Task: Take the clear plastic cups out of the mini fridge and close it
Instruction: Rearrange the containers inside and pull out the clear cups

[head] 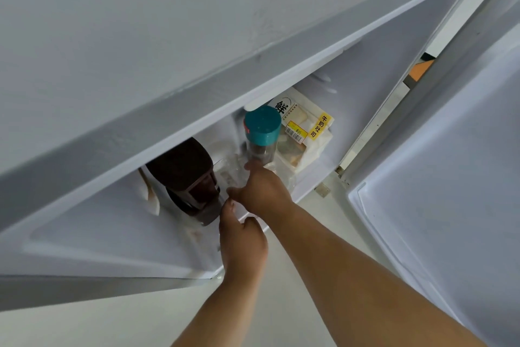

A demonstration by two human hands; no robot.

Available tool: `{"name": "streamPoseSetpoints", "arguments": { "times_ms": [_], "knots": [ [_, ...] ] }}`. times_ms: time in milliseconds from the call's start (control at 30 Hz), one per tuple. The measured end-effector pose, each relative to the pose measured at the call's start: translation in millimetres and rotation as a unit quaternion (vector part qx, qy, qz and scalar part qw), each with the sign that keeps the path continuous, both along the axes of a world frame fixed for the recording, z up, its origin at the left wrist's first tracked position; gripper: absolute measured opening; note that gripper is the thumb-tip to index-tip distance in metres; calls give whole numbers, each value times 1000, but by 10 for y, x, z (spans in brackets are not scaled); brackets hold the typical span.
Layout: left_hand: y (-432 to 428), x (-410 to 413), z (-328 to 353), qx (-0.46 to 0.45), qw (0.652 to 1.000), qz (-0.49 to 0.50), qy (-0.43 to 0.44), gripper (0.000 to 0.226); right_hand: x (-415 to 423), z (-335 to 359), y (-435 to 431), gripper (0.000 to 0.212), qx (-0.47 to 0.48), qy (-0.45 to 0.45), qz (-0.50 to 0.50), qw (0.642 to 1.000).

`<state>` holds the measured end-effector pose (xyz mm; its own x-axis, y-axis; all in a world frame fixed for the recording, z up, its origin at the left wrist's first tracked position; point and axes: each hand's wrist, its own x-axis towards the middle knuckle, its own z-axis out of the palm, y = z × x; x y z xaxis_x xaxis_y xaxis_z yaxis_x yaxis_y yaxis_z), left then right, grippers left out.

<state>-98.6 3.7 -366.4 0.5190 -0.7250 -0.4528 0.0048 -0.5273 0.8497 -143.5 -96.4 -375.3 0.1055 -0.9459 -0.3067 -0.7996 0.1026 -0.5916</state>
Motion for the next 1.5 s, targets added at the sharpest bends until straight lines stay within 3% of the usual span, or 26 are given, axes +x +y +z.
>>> {"name": "streamPoseSetpoints", "arguments": {
  "times_ms": [200, 400, 600, 700, 900, 967, 1067, 1200, 1300, 1367, 1500],
  "knots": [
    [14, -42, 93, -55, 995, 29, 76, 38, -307, 303, 145, 73, -127, 57, 11, 990],
    [-166, -202, 260, -88, 993, -3, 79, 28, -831, 678, 227, 62, -187, 72, 61, 978],
    [-399, -287, 284, -60, 989, -39, 127, 56, -881, 735, 59, 55, -215, 106, 109, 965],
    [-491, -296, 248, -62, 989, -53, 127, 57, -858, 644, -29, 49, -216, 110, 131, 961],
    [-658, -263, 106, -41, 989, -65, 130, 8, -846, 529, -99, 58, -184, 122, 153, 963],
    [-658, -261, 116, -42, 989, -61, 130, 18, -856, 516, -75, 59, -191, 116, 150, 963],
    [-577, -247, 198, -37, 988, -49, 138, 54, -892, 517, 26, 60, -212, 108, 146, 960],
    [-320, -187, 302, -42, 991, -43, 119, 48, -951, 583, 225, 62, -215, 121, 123, 961],
    [-112, -104, 341, -62, 991, -6, 119, 26, -819, 777, 305, 42, -272, 71, 62, 958],
    [-16, -45, 393, -88, 988, 50, 117, 28, -570, 971, 292, 30, -282, -17, 37, 959],
    [41, 10, 526, -136, 954, 159, 215, 51, 47, 1263, 244, 59, -203, -86, 77, 972]
  ]
}}
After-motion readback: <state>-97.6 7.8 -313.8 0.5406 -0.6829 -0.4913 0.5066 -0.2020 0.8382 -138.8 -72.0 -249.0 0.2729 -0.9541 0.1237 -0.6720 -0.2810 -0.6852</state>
